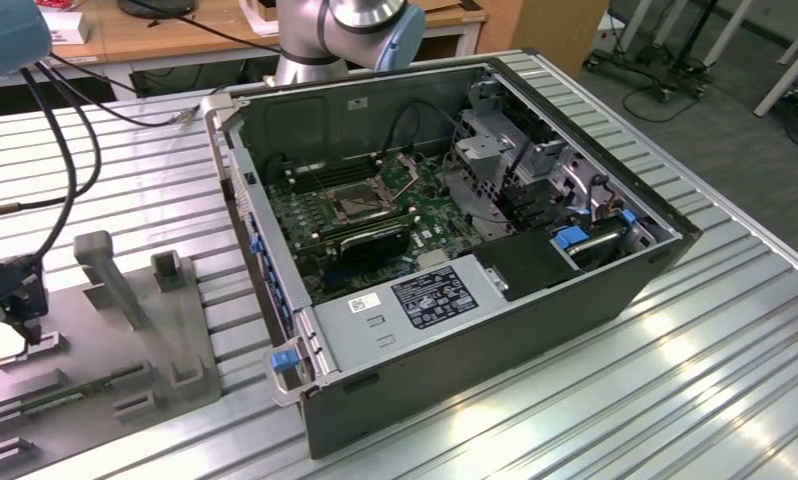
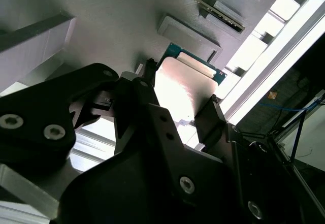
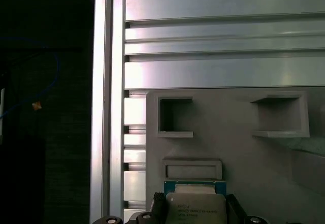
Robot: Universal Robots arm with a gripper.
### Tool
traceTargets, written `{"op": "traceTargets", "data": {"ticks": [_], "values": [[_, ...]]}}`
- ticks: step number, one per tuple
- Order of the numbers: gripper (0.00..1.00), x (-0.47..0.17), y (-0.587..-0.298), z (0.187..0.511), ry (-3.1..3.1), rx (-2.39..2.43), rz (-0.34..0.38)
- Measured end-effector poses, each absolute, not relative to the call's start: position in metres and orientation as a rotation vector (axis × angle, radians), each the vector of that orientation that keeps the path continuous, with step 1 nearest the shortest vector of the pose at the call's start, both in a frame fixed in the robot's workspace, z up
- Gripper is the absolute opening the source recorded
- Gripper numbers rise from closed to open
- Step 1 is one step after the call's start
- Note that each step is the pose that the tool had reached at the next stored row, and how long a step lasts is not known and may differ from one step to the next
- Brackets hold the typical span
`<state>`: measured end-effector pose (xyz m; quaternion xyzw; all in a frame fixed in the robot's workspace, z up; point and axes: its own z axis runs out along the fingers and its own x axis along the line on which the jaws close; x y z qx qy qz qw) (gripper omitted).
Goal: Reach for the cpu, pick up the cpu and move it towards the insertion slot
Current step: 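Pick up the cpu and move it towards the insertion slot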
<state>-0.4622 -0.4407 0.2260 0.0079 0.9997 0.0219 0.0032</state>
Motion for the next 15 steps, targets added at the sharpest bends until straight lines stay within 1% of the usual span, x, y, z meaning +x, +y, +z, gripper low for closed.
{"op": "traceTargets", "data": {"ticks": [15], "values": [[0.55, -0.4622, -0.4407, 0.2298, 3.134, 0.025, 0.069]]}}
